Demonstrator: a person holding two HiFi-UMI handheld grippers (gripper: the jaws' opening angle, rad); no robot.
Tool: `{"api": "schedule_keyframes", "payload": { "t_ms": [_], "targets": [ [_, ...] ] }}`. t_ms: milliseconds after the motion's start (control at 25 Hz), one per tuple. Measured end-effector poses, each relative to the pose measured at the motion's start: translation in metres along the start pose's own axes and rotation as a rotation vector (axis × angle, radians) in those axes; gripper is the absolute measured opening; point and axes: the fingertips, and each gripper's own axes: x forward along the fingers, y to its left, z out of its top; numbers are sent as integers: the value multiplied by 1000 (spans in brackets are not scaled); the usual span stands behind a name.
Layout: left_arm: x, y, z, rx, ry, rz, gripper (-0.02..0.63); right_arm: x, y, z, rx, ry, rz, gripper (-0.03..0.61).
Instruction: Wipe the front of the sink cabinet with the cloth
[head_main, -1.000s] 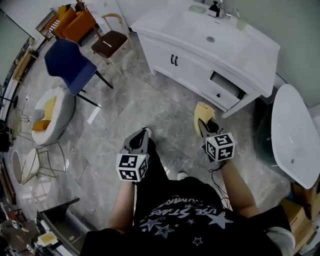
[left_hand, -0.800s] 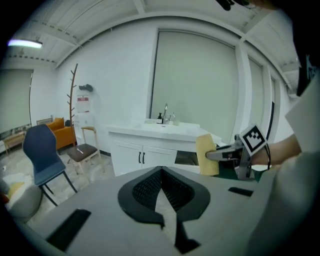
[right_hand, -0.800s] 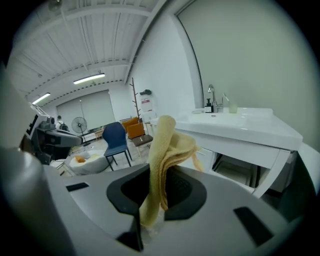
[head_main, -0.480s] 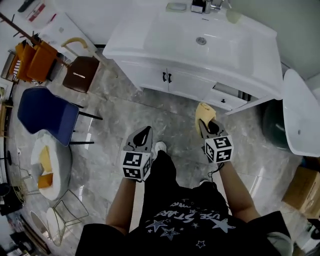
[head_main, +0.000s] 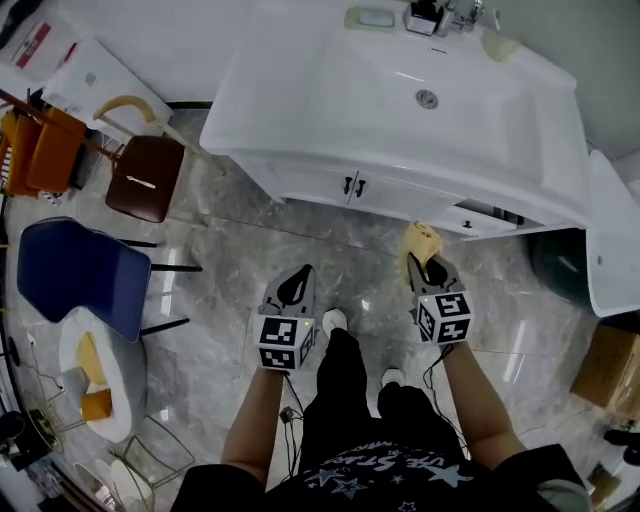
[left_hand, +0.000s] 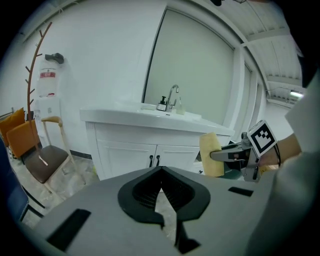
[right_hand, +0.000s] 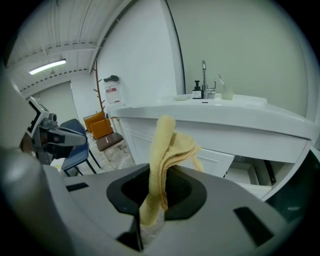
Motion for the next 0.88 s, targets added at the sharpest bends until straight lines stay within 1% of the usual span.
{"api": "schedule_keyframes", "payload": {
  "t_ms": [120, 280, 440, 520, 640, 880],
  "targets": [
    [12, 7, -18, -20, -16, 21, 17, 20, -2, -13, -8, -17, 15, 63],
    [29, 15, -53, -39, -50, 54, 17, 49, -10, -39, -43, -65, 33, 63],
    [48, 29, -86, -7, -97, 84, 17, 78, -23, -57, -81, -142, 25, 63],
    [56, 38, -95, 6, -125, 107, 17, 92, -26, -54, -95, -205, 23, 63],
    [70, 50, -99, 31, -180, 118, 17, 110, -25, -44, -144, -286, 30, 63],
    [105, 72, -100, 88, -276, 133, 17, 155, -12, -33, -218, -415, 85, 63]
  ]
}}
